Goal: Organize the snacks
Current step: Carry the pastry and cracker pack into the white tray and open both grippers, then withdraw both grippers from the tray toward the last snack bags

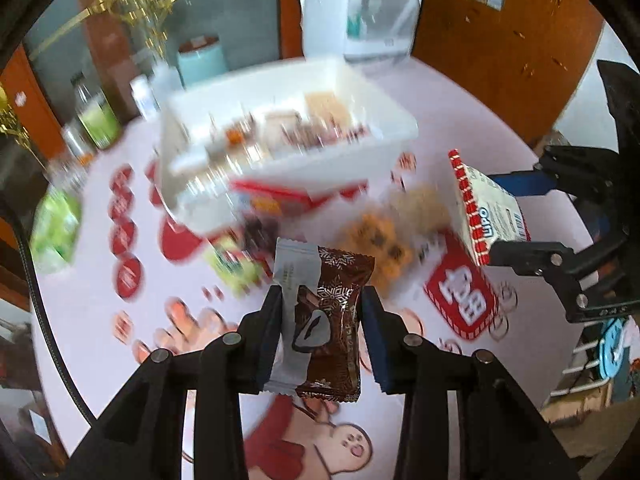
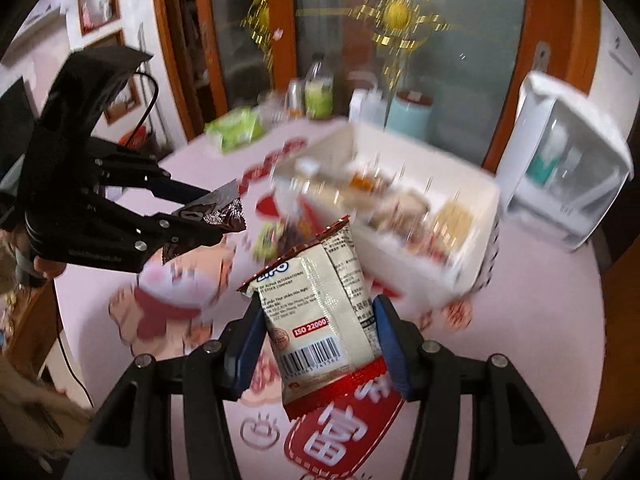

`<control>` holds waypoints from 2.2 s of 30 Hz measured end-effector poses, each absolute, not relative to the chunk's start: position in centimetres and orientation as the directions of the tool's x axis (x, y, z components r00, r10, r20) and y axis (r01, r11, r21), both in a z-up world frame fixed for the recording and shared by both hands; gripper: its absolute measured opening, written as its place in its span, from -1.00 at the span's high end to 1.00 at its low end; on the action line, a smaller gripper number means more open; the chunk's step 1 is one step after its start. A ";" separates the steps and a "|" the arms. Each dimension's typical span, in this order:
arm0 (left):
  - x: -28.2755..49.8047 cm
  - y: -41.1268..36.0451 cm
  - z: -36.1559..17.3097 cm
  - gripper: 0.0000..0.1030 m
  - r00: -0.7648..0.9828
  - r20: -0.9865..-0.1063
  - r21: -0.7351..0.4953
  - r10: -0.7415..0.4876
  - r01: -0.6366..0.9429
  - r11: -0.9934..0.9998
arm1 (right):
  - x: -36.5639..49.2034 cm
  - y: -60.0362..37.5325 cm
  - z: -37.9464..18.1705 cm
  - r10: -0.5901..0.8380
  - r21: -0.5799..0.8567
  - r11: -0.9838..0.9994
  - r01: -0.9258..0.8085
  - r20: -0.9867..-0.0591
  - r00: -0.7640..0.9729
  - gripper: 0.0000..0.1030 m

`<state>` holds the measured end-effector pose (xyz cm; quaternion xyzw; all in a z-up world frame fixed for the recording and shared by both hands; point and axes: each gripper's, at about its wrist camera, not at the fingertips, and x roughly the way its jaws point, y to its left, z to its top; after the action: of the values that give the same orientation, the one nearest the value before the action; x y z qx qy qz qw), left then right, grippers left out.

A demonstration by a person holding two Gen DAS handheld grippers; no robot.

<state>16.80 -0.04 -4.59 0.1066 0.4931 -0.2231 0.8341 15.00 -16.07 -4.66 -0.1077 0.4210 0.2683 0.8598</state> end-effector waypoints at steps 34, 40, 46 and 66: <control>36.0 -3.6 2.7 0.28 0.631 -0.766 0.062 -0.125 0.265 0.962 | 33.4 -19.1 -2.5 0.233 0.145 0.971 -0.189 -0.750 0.619 -0.05; 37.9 -4.4 -1.2 0.27 0.585 -0.803 0.057 -0.113 0.263 0.963 | 35.6 -19.2 -6.1 0.219 0.149 0.975 -0.167 -0.793 0.569 -0.07; 39.1 -4.7 -3.8 0.17 0.563 -0.821 0.060 -0.091 0.243 0.968 | 37.2 -19.4 -9.4 0.225 0.175 0.974 -0.147 -0.839 0.495 -0.10; 37.5 -4.5 -5.1 -0.75 0.508 -0.858 0.067 -0.076 0.257 0.964 | 34.8 -18.9 -9.0 0.173 0.108 0.982 -0.156 -0.850 0.498 -0.60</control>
<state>37.51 -4.49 -5.12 0.0933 0.4865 -0.0964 0.8633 34.82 -18.91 -8.96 0.0086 0.4917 0.0953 0.8655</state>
